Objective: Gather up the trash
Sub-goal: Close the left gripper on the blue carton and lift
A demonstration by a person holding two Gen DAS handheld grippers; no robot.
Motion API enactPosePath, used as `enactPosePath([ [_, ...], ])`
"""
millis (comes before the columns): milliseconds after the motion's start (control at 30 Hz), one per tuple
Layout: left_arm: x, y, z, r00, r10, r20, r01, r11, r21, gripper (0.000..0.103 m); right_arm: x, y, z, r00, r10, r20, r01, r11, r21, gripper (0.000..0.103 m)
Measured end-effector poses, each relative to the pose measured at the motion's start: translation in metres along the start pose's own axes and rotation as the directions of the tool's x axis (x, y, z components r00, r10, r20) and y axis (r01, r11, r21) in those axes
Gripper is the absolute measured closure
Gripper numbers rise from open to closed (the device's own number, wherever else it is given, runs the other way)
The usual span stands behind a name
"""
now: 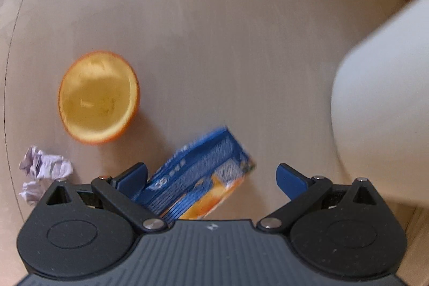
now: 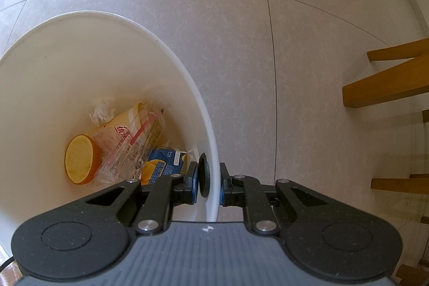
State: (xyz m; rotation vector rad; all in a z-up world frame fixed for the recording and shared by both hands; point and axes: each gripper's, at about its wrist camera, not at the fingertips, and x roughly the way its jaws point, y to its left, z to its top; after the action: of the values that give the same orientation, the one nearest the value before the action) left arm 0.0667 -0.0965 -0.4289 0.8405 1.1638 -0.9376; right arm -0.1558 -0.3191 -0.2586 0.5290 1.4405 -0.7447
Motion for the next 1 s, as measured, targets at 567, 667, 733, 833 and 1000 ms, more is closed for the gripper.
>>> enactPosePath([
  [567,0.017,-0.033,-0.020,0.975,0.196,0.102,-0.221,0.892,0.394,0.039,0.000,0.000,0.000,1.000,-0.005,0.001,0.005,1.000,-0.001,0.086],
  [667,0.014,-0.027,-0.017,0.977,0.183,0.106,-0.208,0.924,0.322,0.040,0.000,0.000,0.000,1.000,-0.004,0.000,0.004,1.000,0.002,0.086],
  [733,0.008,-0.020,-0.018,0.979,0.172,0.113,-0.197,0.940,0.278,0.041,0.000,0.000,0.000,1.000,-0.005,-0.001,0.005,1.000,0.001,0.086],
  [833,0.000,-0.018,-0.015,0.977,0.180,0.114,-0.204,0.942,0.268,0.042,0.000,0.000,0.000,1.000,-0.004,0.000,0.004,1.000,0.000,0.086],
  [1000,-0.018,-0.020,-0.005,0.977,0.178,0.113,-0.202,0.944,0.259,0.042,0.000,0.000,0.001,1.000,-0.003,0.000,0.003,1.000,0.001,0.086],
])
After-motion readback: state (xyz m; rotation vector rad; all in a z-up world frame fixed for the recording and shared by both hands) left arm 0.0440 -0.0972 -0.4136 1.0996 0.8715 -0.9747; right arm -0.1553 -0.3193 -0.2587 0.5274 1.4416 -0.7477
